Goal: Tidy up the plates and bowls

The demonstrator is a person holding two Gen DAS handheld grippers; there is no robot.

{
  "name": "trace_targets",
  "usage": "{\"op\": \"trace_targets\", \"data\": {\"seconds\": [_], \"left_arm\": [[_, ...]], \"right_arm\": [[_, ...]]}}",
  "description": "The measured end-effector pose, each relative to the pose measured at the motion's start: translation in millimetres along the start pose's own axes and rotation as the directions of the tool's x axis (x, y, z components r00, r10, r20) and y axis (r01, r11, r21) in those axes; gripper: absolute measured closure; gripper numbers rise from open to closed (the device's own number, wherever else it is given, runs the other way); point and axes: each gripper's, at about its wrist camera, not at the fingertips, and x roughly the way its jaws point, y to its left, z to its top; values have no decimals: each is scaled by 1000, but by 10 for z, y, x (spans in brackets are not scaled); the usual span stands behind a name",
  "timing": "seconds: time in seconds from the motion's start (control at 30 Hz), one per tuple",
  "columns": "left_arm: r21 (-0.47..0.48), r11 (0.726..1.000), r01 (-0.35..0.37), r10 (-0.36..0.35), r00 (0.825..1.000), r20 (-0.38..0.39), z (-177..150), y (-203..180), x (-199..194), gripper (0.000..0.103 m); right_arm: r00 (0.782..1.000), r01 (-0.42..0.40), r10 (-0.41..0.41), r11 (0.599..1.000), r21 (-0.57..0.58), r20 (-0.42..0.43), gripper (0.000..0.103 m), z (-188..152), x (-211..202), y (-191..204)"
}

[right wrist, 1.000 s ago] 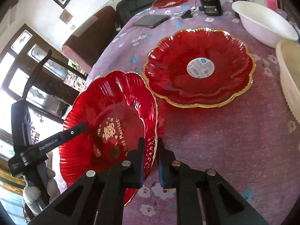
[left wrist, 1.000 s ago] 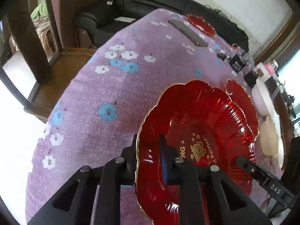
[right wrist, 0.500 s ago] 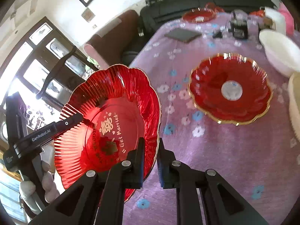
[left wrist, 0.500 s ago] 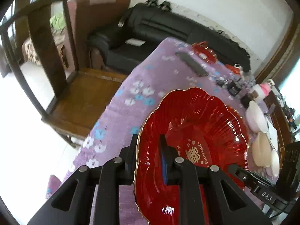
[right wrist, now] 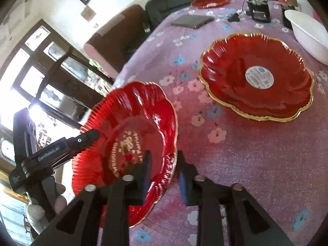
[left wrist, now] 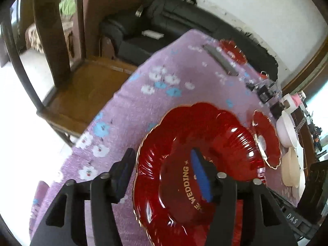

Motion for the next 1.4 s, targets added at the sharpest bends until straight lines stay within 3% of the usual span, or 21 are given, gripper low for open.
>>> {"op": "trace_targets", "data": {"seconds": [0.23,0.27,0.3,0.37,0.4,0.47,0.53,0.6,0.67,0.73,0.8,0.93,1.07,1.13,1.4], "left_arm": [[38,999,-37,32,990,137,-111,-177,-582,36],[57,997,-58,47,983,179,-148,-250,-737,31],[66,995,-74,59,977,205,-161,-300,-837,18],[88,993,-84,60,967,247,-204,-452,-1060,1],[114,993,-16,-12,970,244,-226,-527,-1163,1],[150,977,152,-179,966,187,-293,-702,-1344,1],[193,956,221,-252,955,155,-342,-872,-1478,1],[243,947,208,-258,947,191,-397,-1080,-1665,1],[294,942,163,-246,930,273,-420,-1242,-1839,1],[322,938,127,-226,929,292,-382,-1374,-1897,1],[330,938,108,-198,948,251,-275,-1509,-1856,1],[286,950,126,-170,976,136,-76,-1649,-1562,1],[288,952,103,-131,988,81,119,-1780,-1167,1],[299,950,88,-113,991,66,242,-1845,-927,1],[233,969,77,-67,996,-52,593,-1913,66,1]], "right_arm": [[995,23,-17,998,-59,102,73,31,-525,31],[990,56,-45,995,-79,137,73,20,-675,47],[982,93,-75,991,-97,175,73,1,-820,63],[951,195,-152,971,-142,268,73,-25,-1158,98],[932,247,-190,957,-156,307,73,-24,-1333,93],[914,266,-192,949,-169,356,72,6,-1592,15],[895,263,-170,948,-181,413,73,36,-1891,-128],[887,267,-185,953,-142,424,72,64,-2135,-300],[897,265,-205,958,-105,392,72,99,-2278,-428],[904,253,-199,962,-98,379,72,95,-2365,-499],[919,221,-177,971,-88,351,72,107,-2343,-558],[962,46,-44,999,-2,268,72,184,-2048,-820],[976,-56,34,993,99,215,55,320,-1606,-1019],[976,-116,92,987,111,196,54,389,-1405,-1036],[993,-9,-17,976,218,120,56,467,-800,-1058]]}}
